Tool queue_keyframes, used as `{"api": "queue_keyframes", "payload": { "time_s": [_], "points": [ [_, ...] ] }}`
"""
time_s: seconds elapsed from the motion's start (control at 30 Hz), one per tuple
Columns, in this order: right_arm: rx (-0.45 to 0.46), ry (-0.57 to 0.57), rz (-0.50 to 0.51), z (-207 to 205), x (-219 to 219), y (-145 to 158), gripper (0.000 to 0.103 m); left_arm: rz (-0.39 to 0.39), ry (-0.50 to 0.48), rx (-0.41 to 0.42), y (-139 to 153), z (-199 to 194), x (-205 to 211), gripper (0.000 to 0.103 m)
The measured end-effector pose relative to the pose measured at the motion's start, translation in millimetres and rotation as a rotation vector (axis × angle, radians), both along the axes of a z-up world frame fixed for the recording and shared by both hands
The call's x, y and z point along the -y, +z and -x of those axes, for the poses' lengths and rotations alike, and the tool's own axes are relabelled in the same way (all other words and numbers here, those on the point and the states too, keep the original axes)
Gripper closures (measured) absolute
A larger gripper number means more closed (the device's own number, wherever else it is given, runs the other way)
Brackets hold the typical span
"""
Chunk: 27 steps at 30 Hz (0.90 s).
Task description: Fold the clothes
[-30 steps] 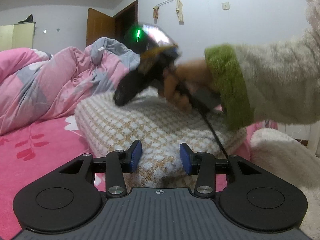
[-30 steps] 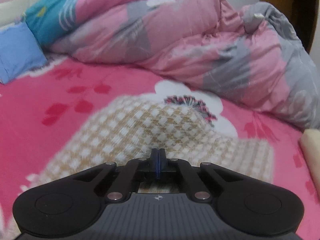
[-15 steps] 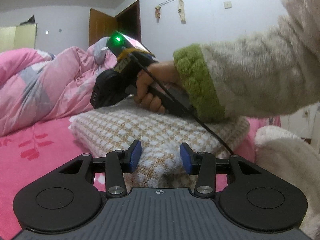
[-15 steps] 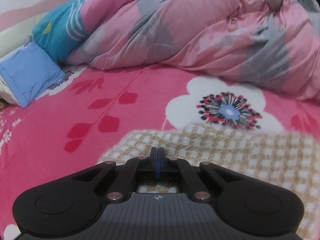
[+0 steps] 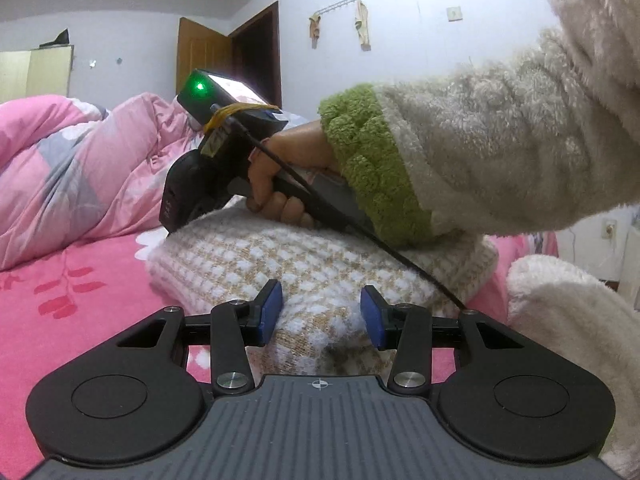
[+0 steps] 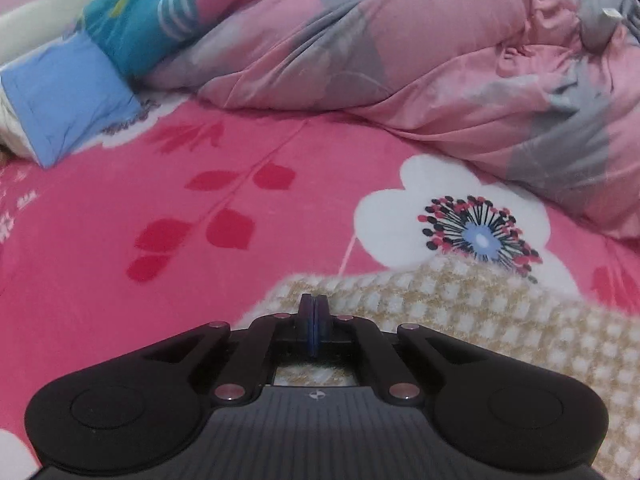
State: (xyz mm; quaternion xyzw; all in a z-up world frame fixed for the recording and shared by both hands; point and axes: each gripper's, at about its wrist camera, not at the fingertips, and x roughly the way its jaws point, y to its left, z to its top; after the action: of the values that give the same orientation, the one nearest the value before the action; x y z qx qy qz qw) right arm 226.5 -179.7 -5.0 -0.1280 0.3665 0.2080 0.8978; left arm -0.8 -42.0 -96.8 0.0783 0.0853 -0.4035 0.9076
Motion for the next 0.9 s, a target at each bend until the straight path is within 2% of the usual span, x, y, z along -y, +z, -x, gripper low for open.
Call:
{"api": "queue_keyframes", "payload": {
  "time_s": [0.13, 0.2, 0.27, 0.33, 0.37, 0.43, 0.5, 0.53, 0.6, 0.67, 0.77, 0.8, 0.83, 0.87, 0.9],
  "points": [
    [0.021, -0.005, 0.057, 7.3, -10.2, 14.7, 0.103, -0.009, 0.0, 0.008, -0.4, 2.8, 1.0, 0.059],
    [0.042, -0.023, 0.043, 15.4, -15.3, 38.6, 0.103, -0.012, -0.001, 0.011, -0.9, 3.7, 1.2, 0.059],
    [0.102, 0.014, 0.034, 30.9, -21.7, 60.2, 0.103, -0.014, 0.0, 0.014, -1.1, 2.9, 0.7, 0.059],
    [0.069, 0.023, 0.072, 35.4, -24.7, 56.1, 0.103, -0.011, -0.002, 0.012, -0.7, 1.3, -0.1, 0.059],
    [0.005, 0.018, 0.111, 30.7, -21.0, 35.0, 0.103, -0.008, -0.001, 0.009, -0.3, 0.0, -0.8, 0.059],
    [0.033, 0.013, 0.051, 28.4, -4.5, 10.0, 0.103, 0.005, -0.002, -0.004, 0.8, -2.7, -3.1, 0.059],
    [0.0, -0.03, -0.001, 22.4, -1.8, 17.8, 0.103, 0.02, -0.009, -0.02, 1.5, -3.6, -5.9, 0.059],
    [0.007, -0.034, 0.006, 25.0, -4.5, 21.8, 0.103, 0.022, -0.011, -0.022, 1.3, -2.9, -6.5, 0.059],
    [0.03, -0.023, 0.053, 37.9, -8.9, 35.2, 0.103, 0.022, -0.013, -0.019, 1.0, -0.6, -7.1, 0.059],
    [0.04, -0.043, 0.019, 60.3, -3.5, 65.7, 0.103, 0.026, -0.014, -0.022, 0.8, -0.8, -7.9, 0.059],
    [0.056, -0.011, 0.023, 89.8, 1.4, 86.3, 0.103, 0.032, -0.019, -0.03, 0.3, -2.6, -8.8, 0.059],
    [0.024, -0.011, 0.05, 90.4, 1.2, 78.3, 0.103, 0.032, -0.02, -0.031, 0.4, -2.8, -8.8, 0.059],
    [-0.044, -0.018, 0.089, 84.3, 2.2, 56.3, 0.103, 0.033, -0.02, -0.034, 0.5, -3.6, -9.3, 0.059],
    [-0.047, -0.014, 0.1, 81.9, 6.2, 32.6, 0.103, 0.035, -0.018, -0.039, 0.8, -4.8, -10.2, 0.059],
    [-0.023, 0.002, 0.079, 83.0, 9.7, 22.7, 0.103, 0.037, -0.016, -0.044, 1.0, -6.0, -11.2, 0.059]
  ]
}}
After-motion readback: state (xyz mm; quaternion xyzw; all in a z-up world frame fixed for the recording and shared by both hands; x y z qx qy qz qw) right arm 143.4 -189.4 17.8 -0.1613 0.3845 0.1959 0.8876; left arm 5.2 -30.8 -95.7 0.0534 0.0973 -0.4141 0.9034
